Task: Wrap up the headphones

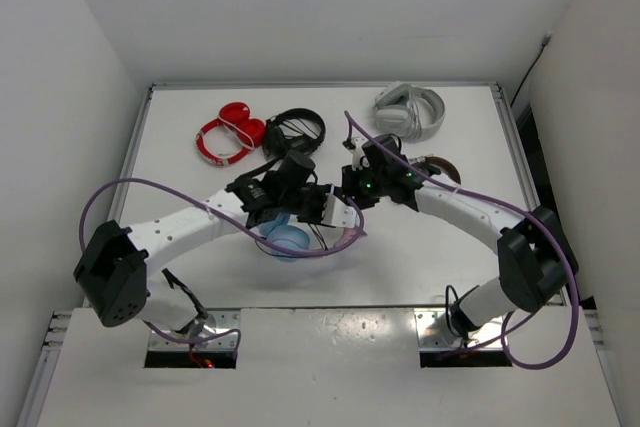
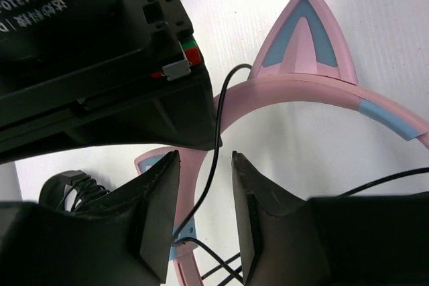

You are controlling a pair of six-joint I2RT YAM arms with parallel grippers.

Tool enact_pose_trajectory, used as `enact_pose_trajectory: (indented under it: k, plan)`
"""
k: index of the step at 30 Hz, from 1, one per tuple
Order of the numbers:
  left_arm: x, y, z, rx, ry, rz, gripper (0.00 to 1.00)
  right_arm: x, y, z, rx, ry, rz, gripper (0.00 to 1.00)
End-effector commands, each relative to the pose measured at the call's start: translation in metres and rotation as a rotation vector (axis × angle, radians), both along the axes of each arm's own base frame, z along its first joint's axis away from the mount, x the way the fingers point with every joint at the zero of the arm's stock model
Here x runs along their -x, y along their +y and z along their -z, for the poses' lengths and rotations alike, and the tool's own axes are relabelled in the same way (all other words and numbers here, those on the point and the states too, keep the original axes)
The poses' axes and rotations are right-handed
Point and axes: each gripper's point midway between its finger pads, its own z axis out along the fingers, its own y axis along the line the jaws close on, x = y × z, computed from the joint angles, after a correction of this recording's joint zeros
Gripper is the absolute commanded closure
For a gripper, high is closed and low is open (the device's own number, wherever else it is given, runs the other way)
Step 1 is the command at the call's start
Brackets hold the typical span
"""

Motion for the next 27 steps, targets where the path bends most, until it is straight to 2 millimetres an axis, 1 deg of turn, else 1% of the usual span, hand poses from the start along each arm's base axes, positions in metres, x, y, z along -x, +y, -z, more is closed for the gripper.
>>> enact_pose_trajectory:
  k: [1, 2, 4, 5, 8, 9, 10, 14, 15, 16, 17, 18, 19, 20, 21, 22, 23, 24, 25, 27]
  plan:
    - [-0.005, -0.011, -0.019, 0.034, -0.058, 0.023, 0.58, -0.011, 0.021, -0.044, -0.141, -0.047, -0.014, 1.00]
    - [-0.007, -0.011, -0.014, 0.023, -0.055, 0.016, 0.59, -0.014, 0.019, -0.044, -0.141, -0.047, -0.005, 1.00]
    - [-0.007, -0.011, -0.015, 0.020, -0.062, 0.022, 0.59, -0.013, 0.019, -0.044, -0.144, -0.041, 0.001, 1.00]
    - [-0.010, -0.012, -0.015, 0.016, -0.066, 0.015, 0.59, -0.013, 0.019, -0.044, -0.144, -0.041, 0.001, 1.00]
    - [-0.011, -0.012, -0.011, 0.010, -0.060, 0.015, 0.67, -0.015, 0.020, -0.048, -0.149, -0.049, 0.000, 1.00]
    - [-0.012, -0.013, -0.015, 0.016, -0.066, 0.015, 0.69, -0.015, 0.020, -0.048, -0.149, -0.049, 0.000, 1.00]
    - [-0.012, -0.014, -0.012, 0.010, -0.060, 0.015, 0.73, -0.015, 0.020, -0.048, -0.149, -0.049, 0.000, 1.00]
    - [-0.016, -0.015, -0.012, 0.005, -0.064, 0.008, 0.76, -0.014, 0.021, -0.048, -0.154, -0.045, -0.006, 1.00]
    - [-0.016, -0.015, -0.008, -0.001, -0.058, 0.008, 0.77, -0.014, 0.021, -0.048, -0.154, -0.045, -0.006, 1.00]
    - [-0.016, -0.015, -0.008, -0.001, -0.058, 0.008, 0.79, -0.014, 0.021, -0.048, -0.154, -0.045, -0.006, 1.00]
    - [-0.016, -0.015, -0.008, -0.001, -0.058, 0.008, 0.86, -0.014, 0.021, -0.048, -0.154, -0.045, -0.006, 1.00]
    - [-0.017, -0.017, -0.012, 0.005, -0.064, 0.008, 0.89, -0.016, 0.020, -0.047, -0.148, -0.050, 0.003, 1.00]
    - [-0.017, -0.017, -0.012, 0.008, -0.057, 0.002, 0.91, -0.016, 0.020, -0.047, -0.148, -0.050, 0.003, 1.00]
    - [-0.013, -0.019, -0.017, 0.025, -0.054, 0.020, 0.95, -0.017, 0.019, -0.047, -0.140, -0.056, 0.012, 1.00]
    - [-0.013, -0.016, -0.025, 0.050, -0.051, 0.014, 0.96, -0.015, 0.017, -0.046, -0.139, -0.054, 0.013, 1.00]
    - [-0.013, -0.014, -0.030, 0.071, -0.038, 0.009, 0.98, -0.018, 0.012, -0.042, -0.129, -0.051, 0.030, 1.00]
    - [-0.007, -0.017, -0.034, 0.101, -0.025, 0.029, 1.00, -0.019, 0.011, -0.041, -0.123, -0.055, 0.037, 1.00]
    - [-0.004, -0.016, -0.043, 0.130, -0.018, 0.037, 1.00, -0.021, 0.008, -0.039, -0.123, -0.056, 0.046, 1.00]
    - [0.002, -0.012, -0.061, 0.182, -0.035, 0.053, 1.00, -0.024, 0.003, -0.035, -0.112, -0.053, 0.065, 1.00]
    - [0.010, -0.010, -0.078, 0.275, -0.037, 0.047, 1.00, -0.025, 0.002, -0.038, -0.111, -0.064, 0.071, 1.00]
